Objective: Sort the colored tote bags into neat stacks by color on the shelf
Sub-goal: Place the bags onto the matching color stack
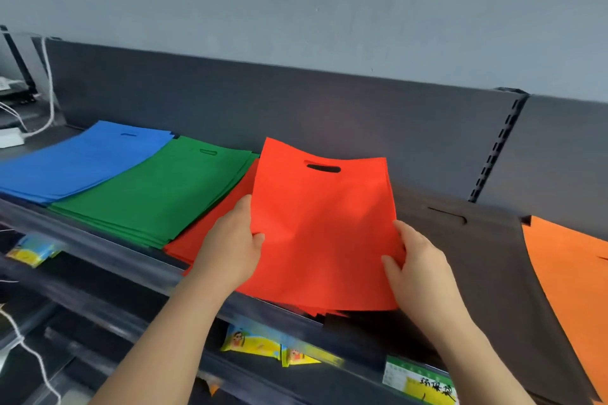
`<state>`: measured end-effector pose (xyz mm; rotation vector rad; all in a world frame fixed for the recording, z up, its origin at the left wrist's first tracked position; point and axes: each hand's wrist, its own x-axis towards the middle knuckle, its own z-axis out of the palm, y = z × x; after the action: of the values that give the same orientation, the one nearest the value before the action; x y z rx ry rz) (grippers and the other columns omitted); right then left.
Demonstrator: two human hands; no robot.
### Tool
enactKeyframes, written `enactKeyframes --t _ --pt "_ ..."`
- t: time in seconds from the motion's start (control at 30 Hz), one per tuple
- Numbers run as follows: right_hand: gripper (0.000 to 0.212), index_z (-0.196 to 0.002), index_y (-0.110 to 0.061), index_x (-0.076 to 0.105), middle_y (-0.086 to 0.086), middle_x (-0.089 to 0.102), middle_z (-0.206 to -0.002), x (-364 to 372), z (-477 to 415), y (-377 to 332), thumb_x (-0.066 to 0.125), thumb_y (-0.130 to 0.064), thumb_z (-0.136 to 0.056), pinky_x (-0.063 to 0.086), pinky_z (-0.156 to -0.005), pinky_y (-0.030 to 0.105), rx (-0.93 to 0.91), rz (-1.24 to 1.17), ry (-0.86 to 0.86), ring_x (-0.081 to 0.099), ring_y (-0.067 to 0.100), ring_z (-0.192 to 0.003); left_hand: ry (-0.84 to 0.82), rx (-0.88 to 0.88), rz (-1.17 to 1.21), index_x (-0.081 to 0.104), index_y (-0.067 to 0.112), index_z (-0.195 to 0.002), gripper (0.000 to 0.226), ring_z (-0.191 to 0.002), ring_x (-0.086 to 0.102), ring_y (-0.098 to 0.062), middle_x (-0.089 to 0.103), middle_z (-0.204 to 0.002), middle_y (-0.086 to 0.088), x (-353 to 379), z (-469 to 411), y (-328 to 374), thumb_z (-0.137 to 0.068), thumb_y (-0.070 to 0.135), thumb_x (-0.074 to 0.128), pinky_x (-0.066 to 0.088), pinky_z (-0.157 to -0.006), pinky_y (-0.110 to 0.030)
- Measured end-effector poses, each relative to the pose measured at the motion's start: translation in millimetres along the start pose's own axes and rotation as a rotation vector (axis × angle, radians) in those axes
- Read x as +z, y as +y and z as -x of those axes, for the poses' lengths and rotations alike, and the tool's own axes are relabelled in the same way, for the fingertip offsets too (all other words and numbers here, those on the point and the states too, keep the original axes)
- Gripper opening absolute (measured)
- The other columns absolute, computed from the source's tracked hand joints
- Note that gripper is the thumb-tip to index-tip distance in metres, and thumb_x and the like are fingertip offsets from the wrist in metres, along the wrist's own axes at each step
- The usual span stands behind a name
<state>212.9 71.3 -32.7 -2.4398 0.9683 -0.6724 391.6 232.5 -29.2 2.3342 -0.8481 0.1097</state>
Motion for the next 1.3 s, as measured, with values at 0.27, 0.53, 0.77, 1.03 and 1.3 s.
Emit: enactKeyframes --t 0.27,0.53,0.77,1.03,1.3 --pt "0.048 -0.134 -0.014 0.042 0.003 0.058 -0.119 34.5 -25.1 -19.7 0.054 -0.025 -0.089 0.047 -0.087 0.035 0.052 0.13 -0.121 0.056 0.026 -0.108 -0.058 -0.074 -0.093 0.044 0.013 -0.129 0.046 -0.106 0.058 -0.031 0.063 -0.115 -0.009 5.1 -51.7 -40.3 -0.086 0.014 0.06 0.047 -0.084 -0.037" --pt "0.031 -0.1 -0.019 0.053 -0.002 0.057 -0.1 57.8 -21.3 -50.3 0.042 -0.047 -0.093 0.039 -0.072 0.031 0.087 0.427 -0.18 0.058 0.022 -0.097 -0.198 -0.066 -0.287 0.043 0.007 -0.108 0.025 -0.1 0.055 -0.033 0.055 -0.11 -0.014 0.5 -75.1 -72.4 -0.088 0.017 0.055 0.043 -0.079 -0.037" --pt "0.031 -0.105 -0.02 0.06 0.002 0.055 -0.108 63.3 -12.6 -61.1 0.051 -0.044 -0.088 0.041 -0.082 0.034 0.134 0.489 -0.016 0.053 0.024 -0.099 -0.122 0.191 -0.27 0.044 0.009 -0.131 0.046 -0.116 0.045 -0.028 0.047 -0.131 -0.009 -0.4 -74.1 -73.8 -0.09 0.022 0.057 0.039 -0.098 -0.036" --pt "0.048 -0.133 -0.011 0.05 0.003 0.046 -0.142 36.8 22.0 -48.9 0.055 -0.033 -0.091 0.035 -0.102 0.03 0.23 0.383 0.149 0.043 0.021 -0.13 -0.126 0.431 0.01 0.054 0.012 -0.131 0.043 -0.119 0.049 -0.023 0.057 -0.128 -0.004 6.9 -49.1 -31.9 -0.091 0.026 0.057 0.035 -0.104 -0.032" --pt "0.051 -0.138 -0.012 0.044 0.001 0.041 -0.146 -21.9 72.3 0.5 0.053 -0.035 -0.093 0.033 -0.105 0.03 0.412 0.418 0.248 0.039 0.018 -0.134 -0.199 0.636 0.063 0.056 0.015 -0.128 0.04 -0.114 0.05 -0.022 0.057 -0.125 0.0 34.7 -12.1 37.8 -0.091 0.026 0.057 0.036 -0.1 -0.031"
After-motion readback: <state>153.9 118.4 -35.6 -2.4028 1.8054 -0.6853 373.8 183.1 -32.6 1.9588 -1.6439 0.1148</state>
